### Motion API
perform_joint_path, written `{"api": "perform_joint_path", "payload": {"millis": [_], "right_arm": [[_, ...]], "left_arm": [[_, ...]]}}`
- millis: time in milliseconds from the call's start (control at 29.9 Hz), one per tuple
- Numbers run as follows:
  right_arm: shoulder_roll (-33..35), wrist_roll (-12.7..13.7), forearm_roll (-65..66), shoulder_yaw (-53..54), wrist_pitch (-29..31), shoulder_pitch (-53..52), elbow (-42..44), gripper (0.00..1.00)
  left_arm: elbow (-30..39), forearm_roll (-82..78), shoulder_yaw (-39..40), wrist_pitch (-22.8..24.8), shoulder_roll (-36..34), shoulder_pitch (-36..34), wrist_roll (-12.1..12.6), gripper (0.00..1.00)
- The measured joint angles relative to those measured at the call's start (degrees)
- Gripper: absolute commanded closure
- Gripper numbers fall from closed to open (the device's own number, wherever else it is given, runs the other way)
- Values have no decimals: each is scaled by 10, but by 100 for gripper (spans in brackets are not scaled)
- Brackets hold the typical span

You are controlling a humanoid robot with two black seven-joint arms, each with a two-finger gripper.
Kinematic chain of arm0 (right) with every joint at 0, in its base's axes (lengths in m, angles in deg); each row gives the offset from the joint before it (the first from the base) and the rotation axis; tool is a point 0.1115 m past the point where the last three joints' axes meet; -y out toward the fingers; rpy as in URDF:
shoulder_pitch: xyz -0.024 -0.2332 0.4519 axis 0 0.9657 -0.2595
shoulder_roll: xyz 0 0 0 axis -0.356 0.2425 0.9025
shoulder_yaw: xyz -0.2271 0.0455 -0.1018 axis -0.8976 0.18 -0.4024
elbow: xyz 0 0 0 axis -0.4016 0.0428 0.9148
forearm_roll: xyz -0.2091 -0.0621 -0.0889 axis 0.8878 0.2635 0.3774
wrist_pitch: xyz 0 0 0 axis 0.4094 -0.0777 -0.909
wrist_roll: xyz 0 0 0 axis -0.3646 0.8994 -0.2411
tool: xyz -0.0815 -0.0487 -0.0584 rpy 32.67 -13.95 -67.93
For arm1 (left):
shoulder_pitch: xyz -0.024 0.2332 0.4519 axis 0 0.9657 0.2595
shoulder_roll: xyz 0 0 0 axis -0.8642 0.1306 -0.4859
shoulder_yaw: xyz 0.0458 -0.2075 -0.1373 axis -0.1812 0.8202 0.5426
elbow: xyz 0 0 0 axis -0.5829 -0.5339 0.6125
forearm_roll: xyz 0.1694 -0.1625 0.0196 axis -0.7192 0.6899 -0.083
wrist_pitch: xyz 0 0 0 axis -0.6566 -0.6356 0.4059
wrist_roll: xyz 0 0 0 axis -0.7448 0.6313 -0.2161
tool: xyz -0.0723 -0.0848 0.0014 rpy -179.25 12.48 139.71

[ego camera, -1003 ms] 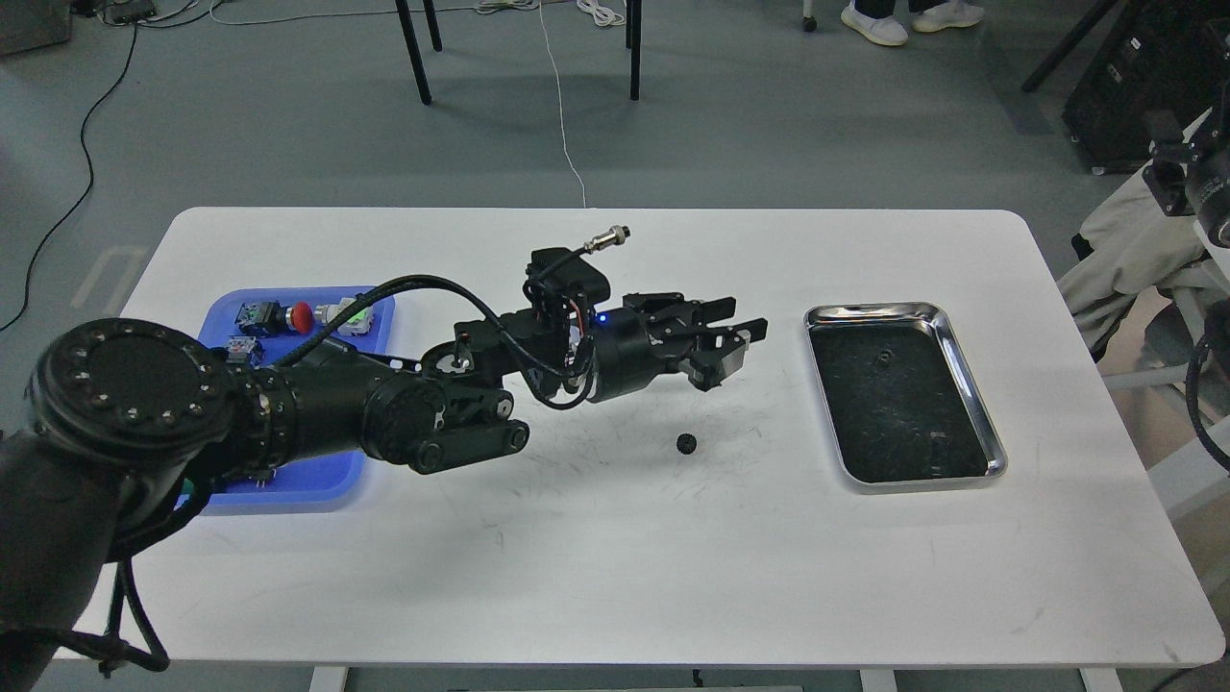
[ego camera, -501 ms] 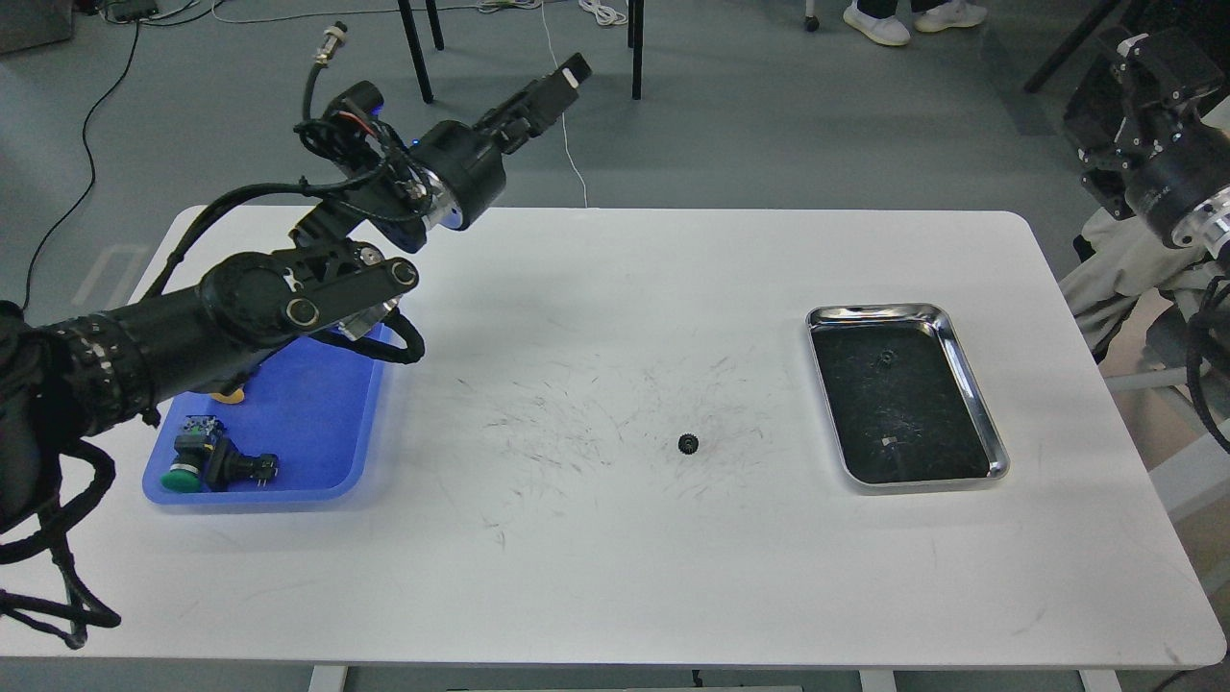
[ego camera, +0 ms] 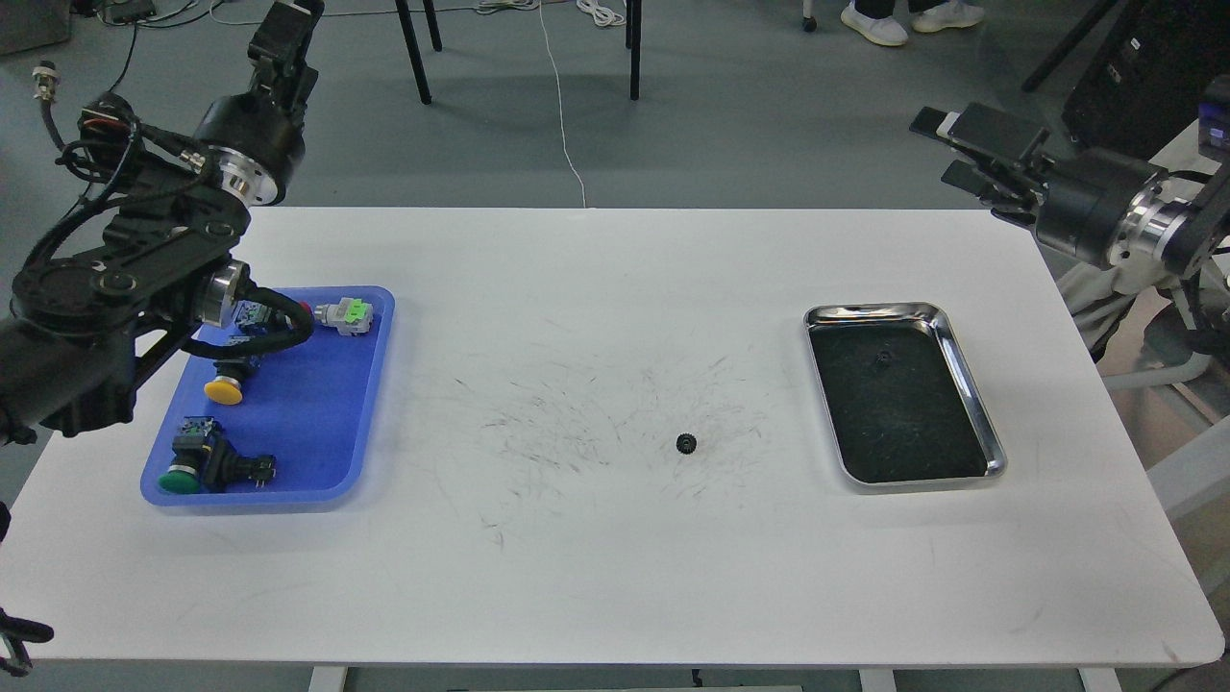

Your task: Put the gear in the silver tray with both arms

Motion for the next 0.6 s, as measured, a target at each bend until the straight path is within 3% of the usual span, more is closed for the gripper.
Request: {"api": "perform_joint_path", "payload": {"millis": [301, 401, 602], "right_arm": [[-73, 11, 155, -110, 13, -100, -38, 4], [-107, 6, 210, -152, 13, -122, -36, 4], [-162, -1, 275, -195, 13, -143, -26, 4]], "left_arm": [[-12, 39, 14, 33, -15, 20, 0, 10], [-12, 54, 15, 37, -22, 23, 0, 2], [-20, 69, 15, 32, -26, 31, 0, 4]]}}
